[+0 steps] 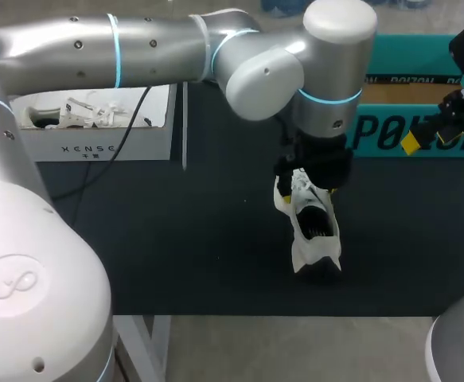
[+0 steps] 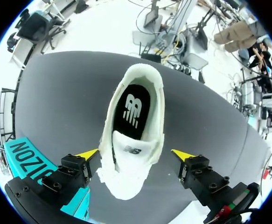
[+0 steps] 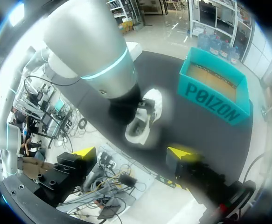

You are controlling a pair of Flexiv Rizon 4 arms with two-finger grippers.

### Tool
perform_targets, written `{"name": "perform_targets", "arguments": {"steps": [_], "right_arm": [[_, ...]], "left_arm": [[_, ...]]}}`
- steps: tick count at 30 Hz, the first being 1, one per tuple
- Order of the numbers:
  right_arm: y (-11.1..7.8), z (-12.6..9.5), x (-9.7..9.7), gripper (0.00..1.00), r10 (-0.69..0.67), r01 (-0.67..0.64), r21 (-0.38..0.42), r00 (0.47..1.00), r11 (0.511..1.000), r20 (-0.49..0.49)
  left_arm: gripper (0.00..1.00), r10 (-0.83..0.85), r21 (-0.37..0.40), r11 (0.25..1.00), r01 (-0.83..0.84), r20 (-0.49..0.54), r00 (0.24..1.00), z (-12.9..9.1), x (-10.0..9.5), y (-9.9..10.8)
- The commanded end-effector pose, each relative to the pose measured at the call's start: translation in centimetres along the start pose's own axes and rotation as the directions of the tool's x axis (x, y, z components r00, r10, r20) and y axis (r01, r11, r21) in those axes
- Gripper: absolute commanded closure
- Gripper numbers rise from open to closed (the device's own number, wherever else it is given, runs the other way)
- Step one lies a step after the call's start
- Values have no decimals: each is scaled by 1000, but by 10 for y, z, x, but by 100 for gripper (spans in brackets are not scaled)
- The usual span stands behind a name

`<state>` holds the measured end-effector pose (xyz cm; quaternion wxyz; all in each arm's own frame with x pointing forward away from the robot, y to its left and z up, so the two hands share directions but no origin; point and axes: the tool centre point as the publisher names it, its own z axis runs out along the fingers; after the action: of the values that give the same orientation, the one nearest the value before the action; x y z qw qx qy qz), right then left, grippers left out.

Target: Take the shoe out of the shoebox, open the shoe tongue, remove and reinsert the insole, then place the shoe into the shoebox

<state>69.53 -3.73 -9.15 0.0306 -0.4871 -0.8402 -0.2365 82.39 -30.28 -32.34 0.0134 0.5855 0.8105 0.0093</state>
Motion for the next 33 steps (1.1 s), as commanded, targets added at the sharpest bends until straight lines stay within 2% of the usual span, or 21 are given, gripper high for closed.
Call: {"name": "perform_targets", "arguments": {"steps": [1, 4, 5, 6, 7, 12, 23, 28, 33], "right_arm": [[3, 1, 0, 0, 2, -2, 6, 1000, 1000, -1], [3, 1, 0, 0, 2, -2, 6, 1000, 1000, -1], [3, 1, 0, 0, 2, -2, 6, 1000, 1000, -1], [3, 1, 0, 0, 2, -2, 6, 1000, 1000, -1], [3, 1, 0, 0, 2, -2, 6, 1000, 1000, -1], [3, 1, 0, 0, 2, -2, 6, 1000, 1000, -1], [3, 1, 0, 0, 2, -2, 6, 1000, 1000, -1], [3, 1, 0, 0, 2, -2, 6, 1000, 1000, -1], [3, 1, 0, 0, 2, -2, 6, 1000, 1000, -1]], "left_arm": [[0, -18, -24, 1000, 18, 10, 1000, -21, 15, 9], [0, -50, -25, 998, 51, 20, 999, -30, 19, 18], [41, -50, -28, 998, 51, 21, 999, -34, 19, 21], [75, -53, -32, 998, 54, 31, 998, -37, 20, 23], [100, -53, -32, 998, 55, 37, 998, -39, 20, 25], [100, -42, -39, 998, 43, 33, 999, -40, 15, 28], [100, -23, 51, 998, 23, 3, 1000, 4, -2, 2], [100, -64, 99, 993, 65, -9, 998, 19, -2, -10], [100, -146, 110, 982, 150, -46, 988, 24, 5, -19]]}}
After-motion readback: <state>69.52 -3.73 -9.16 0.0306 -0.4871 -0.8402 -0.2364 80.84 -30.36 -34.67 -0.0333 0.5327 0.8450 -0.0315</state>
